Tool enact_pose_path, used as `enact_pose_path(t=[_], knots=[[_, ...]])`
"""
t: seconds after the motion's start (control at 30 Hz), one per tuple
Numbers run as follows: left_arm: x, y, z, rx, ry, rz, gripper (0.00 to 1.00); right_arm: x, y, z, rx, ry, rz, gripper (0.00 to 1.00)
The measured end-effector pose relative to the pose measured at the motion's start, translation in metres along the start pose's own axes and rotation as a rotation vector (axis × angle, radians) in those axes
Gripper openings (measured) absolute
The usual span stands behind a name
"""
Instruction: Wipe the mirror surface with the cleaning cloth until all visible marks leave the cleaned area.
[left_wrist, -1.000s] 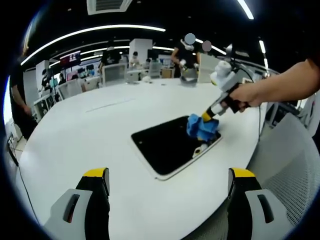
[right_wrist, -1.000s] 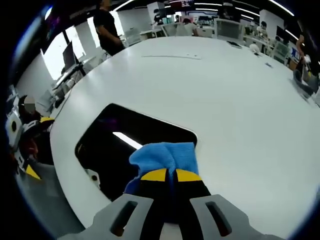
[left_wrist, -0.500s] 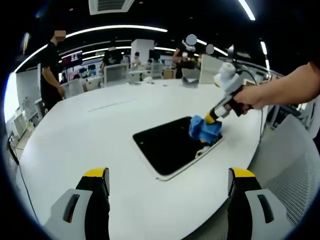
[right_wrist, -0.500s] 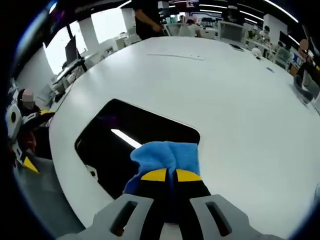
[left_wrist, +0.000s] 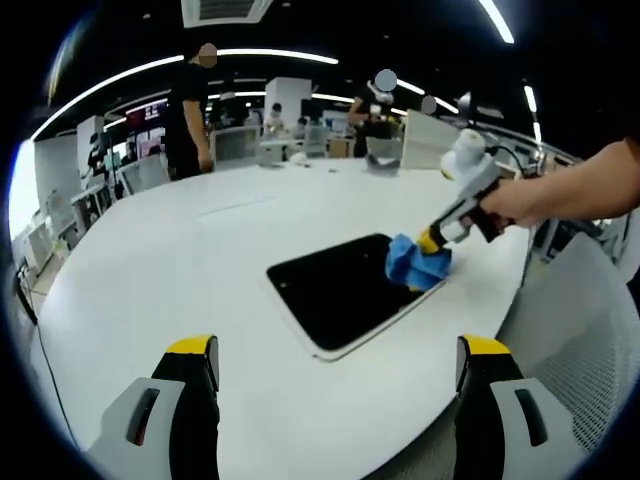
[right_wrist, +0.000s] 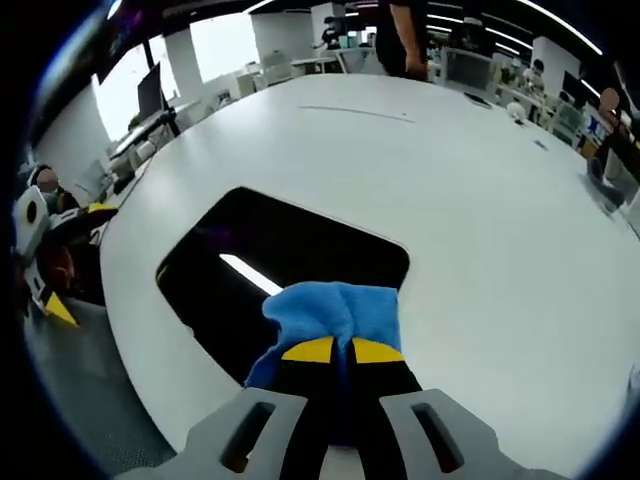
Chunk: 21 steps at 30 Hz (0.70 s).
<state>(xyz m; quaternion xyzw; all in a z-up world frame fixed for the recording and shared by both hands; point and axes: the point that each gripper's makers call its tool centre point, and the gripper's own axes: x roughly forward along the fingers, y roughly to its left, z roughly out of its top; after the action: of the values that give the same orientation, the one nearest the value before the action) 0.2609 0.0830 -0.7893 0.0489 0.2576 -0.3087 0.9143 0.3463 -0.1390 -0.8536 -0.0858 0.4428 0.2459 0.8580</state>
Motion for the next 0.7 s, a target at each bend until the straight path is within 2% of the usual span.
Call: enact_pose_path(t=[0.4,0.7], knots=[[0.001,-0.001,-0.001,0.0,0.006,-0.005,0.99,-0.008,0.01,-0.013,0.029,-0.01,0.02,0.0],[0.001,-0.001,-0.003,0.0,0.013,-0.004,0.99,-0.012,0.016,-0.018,0.008,-0.009,0.022,0.0]])
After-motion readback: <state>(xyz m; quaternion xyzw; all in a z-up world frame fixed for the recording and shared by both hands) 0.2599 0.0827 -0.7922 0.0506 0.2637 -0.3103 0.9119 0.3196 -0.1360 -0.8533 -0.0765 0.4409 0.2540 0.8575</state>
